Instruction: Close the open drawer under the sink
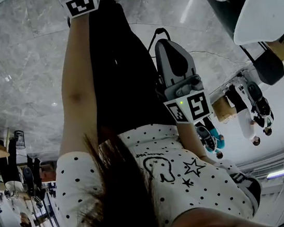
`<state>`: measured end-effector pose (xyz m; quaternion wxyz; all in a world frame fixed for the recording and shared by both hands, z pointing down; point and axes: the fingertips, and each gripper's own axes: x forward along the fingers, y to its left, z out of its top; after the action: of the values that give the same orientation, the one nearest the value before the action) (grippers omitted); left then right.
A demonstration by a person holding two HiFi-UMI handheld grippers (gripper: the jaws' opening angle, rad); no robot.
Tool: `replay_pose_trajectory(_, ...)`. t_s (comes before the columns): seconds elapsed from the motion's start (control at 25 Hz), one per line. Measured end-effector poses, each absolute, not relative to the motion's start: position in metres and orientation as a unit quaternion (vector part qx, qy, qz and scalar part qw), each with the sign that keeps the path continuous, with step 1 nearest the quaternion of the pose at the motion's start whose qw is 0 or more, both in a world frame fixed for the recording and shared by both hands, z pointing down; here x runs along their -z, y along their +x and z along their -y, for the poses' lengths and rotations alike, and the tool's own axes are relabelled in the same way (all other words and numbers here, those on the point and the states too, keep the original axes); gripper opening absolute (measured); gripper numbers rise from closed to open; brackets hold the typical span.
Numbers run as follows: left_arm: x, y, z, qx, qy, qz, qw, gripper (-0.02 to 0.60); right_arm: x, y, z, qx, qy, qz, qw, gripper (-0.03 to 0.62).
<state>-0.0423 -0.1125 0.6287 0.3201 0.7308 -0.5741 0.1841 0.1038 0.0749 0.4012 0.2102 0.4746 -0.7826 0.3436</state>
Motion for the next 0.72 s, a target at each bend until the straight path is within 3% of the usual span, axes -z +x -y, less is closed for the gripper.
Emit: replay_pose_trajectory(0.72,-0.6331,-0.04,0.1128,-0.18,0.733,0.574,0.318,0.141,-0.4022,0.1028,-0.077,-0.342,0.476,0.783,0.21,0.015)
